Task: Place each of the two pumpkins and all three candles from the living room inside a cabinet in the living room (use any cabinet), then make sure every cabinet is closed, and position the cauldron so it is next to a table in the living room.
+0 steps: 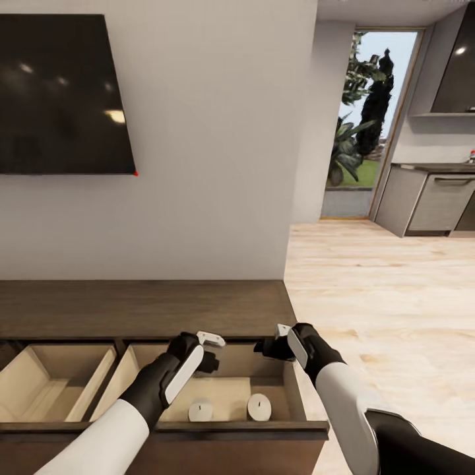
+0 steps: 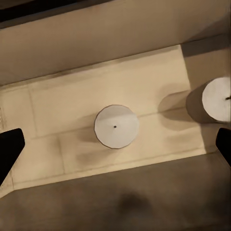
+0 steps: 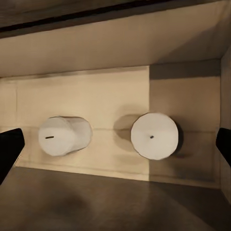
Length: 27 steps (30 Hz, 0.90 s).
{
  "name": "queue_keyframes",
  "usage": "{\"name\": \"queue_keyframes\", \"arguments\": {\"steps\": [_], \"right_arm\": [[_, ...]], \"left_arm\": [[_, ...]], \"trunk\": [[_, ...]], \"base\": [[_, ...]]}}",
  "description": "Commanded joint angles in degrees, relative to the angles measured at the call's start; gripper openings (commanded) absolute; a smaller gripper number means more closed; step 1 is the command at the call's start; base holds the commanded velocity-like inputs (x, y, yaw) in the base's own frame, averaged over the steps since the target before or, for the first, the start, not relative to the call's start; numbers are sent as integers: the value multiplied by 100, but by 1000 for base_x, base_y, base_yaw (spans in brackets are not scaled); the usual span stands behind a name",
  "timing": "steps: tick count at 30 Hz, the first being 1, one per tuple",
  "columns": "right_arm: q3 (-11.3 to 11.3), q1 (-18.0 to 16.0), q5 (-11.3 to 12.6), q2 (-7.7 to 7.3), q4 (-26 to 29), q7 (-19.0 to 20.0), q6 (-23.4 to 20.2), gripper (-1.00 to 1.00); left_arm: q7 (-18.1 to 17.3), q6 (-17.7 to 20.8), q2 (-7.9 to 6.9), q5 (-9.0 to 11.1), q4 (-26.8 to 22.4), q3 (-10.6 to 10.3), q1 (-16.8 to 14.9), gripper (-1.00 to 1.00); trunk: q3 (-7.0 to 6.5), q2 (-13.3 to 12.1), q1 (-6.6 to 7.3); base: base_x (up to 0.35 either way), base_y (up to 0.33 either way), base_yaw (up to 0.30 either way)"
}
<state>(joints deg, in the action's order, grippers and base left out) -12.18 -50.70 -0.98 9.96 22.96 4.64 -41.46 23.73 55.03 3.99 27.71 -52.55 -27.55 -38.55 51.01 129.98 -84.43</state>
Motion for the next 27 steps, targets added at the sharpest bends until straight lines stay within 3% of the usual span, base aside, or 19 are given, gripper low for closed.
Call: {"name": "queue_keyframes", "arguments": {"steps": [1,11,21,27], "right_arm": [[-31,-2,-15,4,68,30,-31,100],[-65,-1,-16,4,328,54,-52,100],[-122,-1,-8,4,395,63,-46,100],[-126,1,-7,-17,401,63,-46,100]], "left_arm": [[61,23,-3,57,-55,-12,-4,100],[77,33,-8,34,-171,-5,-3,100],[83,34,-13,27,-304,-16,-3,100],[87,34,-12,26,-350,-7,-3,100]], "trunk": [[-12,-39,23],[-197,-440,243],[-434,-841,463],[-474,-841,463]], "base": [[0,0,0],[0,0,-18],[0,0,-188],[-1,0,-214]]}}
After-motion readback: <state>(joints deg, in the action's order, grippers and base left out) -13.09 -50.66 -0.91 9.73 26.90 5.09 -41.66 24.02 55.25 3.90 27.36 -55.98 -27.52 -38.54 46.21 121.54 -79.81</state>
